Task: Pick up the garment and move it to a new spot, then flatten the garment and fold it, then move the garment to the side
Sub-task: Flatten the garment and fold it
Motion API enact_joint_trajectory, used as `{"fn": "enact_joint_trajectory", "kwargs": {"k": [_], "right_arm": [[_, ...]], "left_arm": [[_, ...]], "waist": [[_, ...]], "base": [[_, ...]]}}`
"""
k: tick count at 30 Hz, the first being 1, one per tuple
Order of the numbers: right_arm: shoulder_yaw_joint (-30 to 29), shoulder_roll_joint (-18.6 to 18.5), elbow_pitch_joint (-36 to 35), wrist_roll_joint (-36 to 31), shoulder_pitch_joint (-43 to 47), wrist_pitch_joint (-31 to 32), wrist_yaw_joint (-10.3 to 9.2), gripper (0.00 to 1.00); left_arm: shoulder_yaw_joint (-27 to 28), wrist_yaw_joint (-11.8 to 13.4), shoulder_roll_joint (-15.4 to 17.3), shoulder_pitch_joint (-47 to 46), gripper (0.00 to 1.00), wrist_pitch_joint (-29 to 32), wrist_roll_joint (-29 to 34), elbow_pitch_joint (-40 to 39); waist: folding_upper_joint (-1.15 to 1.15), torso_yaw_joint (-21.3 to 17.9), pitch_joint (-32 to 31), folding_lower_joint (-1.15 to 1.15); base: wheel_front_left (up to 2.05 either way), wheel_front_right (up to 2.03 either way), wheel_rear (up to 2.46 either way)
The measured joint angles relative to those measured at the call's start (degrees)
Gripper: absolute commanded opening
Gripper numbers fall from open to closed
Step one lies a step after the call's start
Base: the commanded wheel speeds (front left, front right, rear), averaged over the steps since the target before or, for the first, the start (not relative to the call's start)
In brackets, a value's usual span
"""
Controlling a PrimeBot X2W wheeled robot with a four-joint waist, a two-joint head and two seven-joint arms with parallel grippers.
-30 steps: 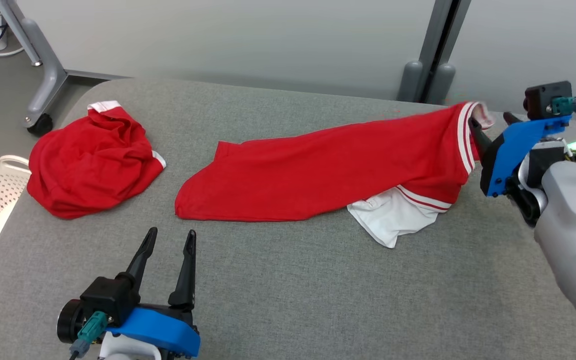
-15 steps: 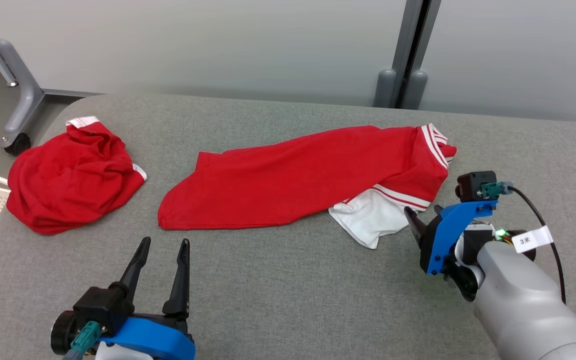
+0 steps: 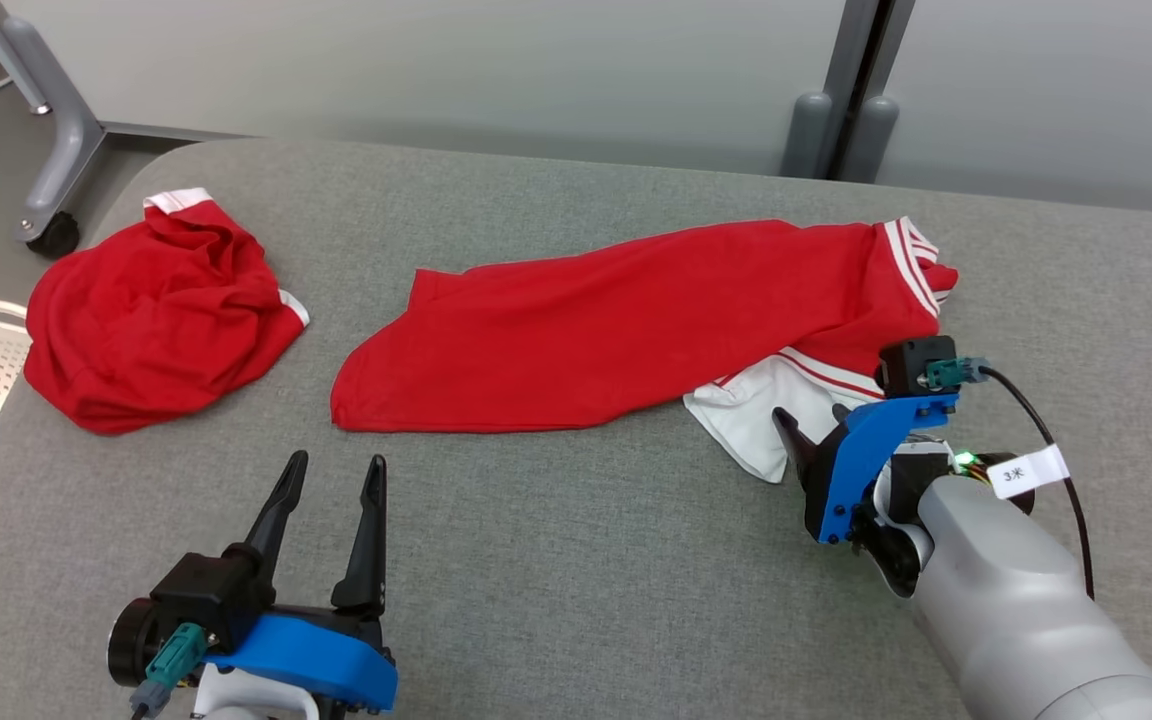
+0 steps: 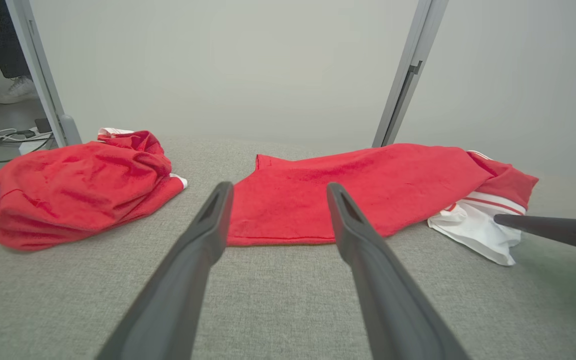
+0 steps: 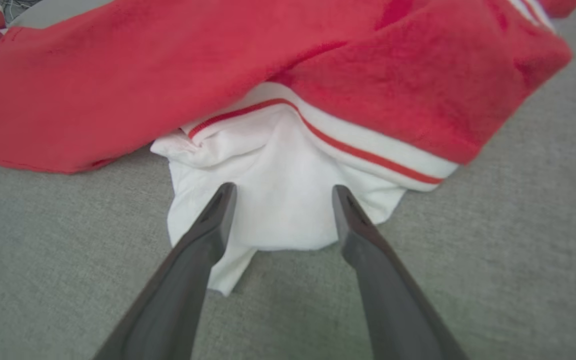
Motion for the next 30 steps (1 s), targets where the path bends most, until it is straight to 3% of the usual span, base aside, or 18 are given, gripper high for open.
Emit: {"fn": "enact_joint_trajectory", "kwargs": {"k": [10, 11, 12, 14, 19, 30], "right_arm": [[-1.0, -0.5, -0.3, -11.3, 1.4, 5.2, 0.0, 1.0], [-1.2, -0.5, -0.4, -12.3, 1.5, 5.4, 0.0, 0.94], [-1.5, -0.5, -0.6, -13.4, 1.5, 5.9, 0.01, 0.48], [-2.2, -0.5, -0.7, -14.7, 1.5, 6.2, 0.01, 0.0], [-4.0, -0.5, -0.7, -18.1, 1.6, 6.7, 0.01, 0.0], [-6.8, -1.1, -0.2, -23.4, 2.3, 0.9, 0.05, 0.0]], "left_arm": [[-0.2, -0.2, -0.4, -0.5, 1.0, -0.7, -0.7, 1.0], [-0.2, -0.2, -0.4, -0.5, 1.0, -0.8, -0.8, 1.1], [-0.2, -0.2, -0.4, -0.6, 1.0, -0.8, -0.8, 1.2], [-0.2, -0.2, -0.4, -1.0, 1.0, -1.0, -0.8, 1.3], [-0.2, -0.2, -0.4, -1.3, 1.0, -1.1, -0.9, 1.5], [0.0, 0.5, 0.1, -0.9, 1.0, -1.2, -1.4, 1.5]], "waist": [[-0.01, 1.5, 1.5, -0.01], [-0.02, 1.5, 1.6, -0.01], [-0.02, 1.5, 1.8, -0.01], [-0.02, 1.4, 2.0, -0.01], [-0.01, 1.1, 2.1, -0.01], [-0.01, -0.5, 0.5, 0.0]], "base": [[0.0, 0.0, 0.0], [0.0, 0.0, 0.0], [0.0, 0.0, 0.0], [0.0, 0.0, 0.0], [0.0, 0.0, 0.0], [0.0, 0.0, 0.0]]}}
